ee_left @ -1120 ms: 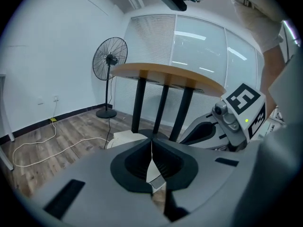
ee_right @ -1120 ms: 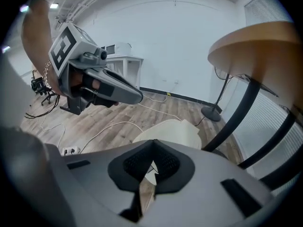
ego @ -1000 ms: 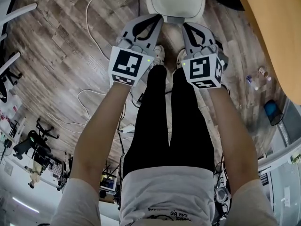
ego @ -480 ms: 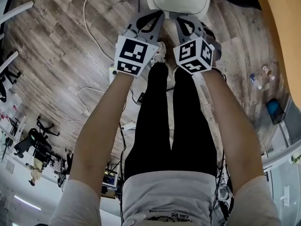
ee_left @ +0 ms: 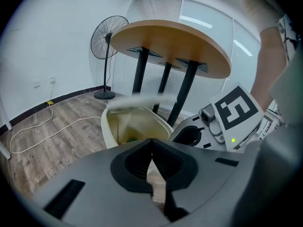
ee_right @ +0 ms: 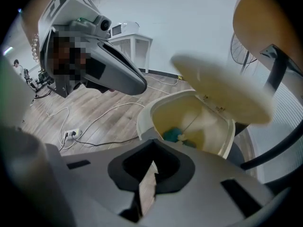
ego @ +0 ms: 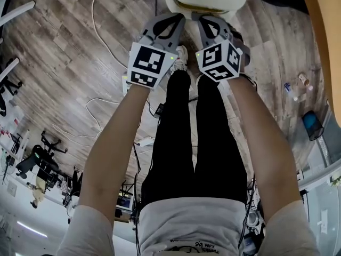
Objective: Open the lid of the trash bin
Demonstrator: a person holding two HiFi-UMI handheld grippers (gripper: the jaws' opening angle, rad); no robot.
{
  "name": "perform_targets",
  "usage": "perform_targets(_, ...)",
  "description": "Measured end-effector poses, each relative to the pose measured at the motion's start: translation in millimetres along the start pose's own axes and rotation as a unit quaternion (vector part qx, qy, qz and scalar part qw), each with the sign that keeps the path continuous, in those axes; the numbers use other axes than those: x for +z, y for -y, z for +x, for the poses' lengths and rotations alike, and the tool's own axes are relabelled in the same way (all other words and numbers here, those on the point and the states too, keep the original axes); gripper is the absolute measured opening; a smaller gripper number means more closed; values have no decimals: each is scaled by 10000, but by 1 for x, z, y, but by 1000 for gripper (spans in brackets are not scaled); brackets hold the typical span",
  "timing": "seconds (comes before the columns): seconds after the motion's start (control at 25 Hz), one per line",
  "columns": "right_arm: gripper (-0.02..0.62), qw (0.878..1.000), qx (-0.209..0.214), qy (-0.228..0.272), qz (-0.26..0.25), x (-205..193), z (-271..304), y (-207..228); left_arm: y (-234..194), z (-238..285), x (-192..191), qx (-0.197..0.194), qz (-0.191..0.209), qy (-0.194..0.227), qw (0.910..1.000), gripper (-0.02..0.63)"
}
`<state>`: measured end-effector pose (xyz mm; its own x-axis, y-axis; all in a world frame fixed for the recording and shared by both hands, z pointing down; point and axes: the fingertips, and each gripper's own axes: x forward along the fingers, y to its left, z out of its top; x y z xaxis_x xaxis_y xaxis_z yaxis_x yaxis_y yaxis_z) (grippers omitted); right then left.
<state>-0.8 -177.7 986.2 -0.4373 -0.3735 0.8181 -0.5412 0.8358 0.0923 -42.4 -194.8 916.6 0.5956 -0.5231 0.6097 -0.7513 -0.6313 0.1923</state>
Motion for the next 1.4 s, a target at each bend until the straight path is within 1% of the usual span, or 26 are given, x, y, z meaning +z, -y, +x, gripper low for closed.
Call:
perform_targets(0.16,6,9997,134,-135,164,1,-1,2,8,-2,5,-33,35,-7,10000,20)
perform_targets(0.28,8,9992,132,-165,330,6,-6,9,11,-5,14,-30,50,30,10000,20)
perform_targets(0.44,8,9978,72,31,657,15,-20,20,11,-10,27,-12,83,117,9999,20)
perform_targets(0.64,8,9963,-25,273,810,28,-48,30,15,-20,49,43,111,246,9996,20)
perform_targets(0.8,8,9939,-118,515,973,46,-76,41,20,-35,71,83,110,377,9992,20)
perform_targets(1.0,8,9885,-168,817,1263,71,-123,47,34,-65,101,208,-148,590,9979,20)
perform_targets(1.08,8,9870,-155,927,1304,83,-145,45,40,-80,115,276,-212,665,9972,20)
perform_targets(1.4,8,9794,-245,1282,1542,125,-226,51,55,-142,186,493,-121,1059,9931,20)
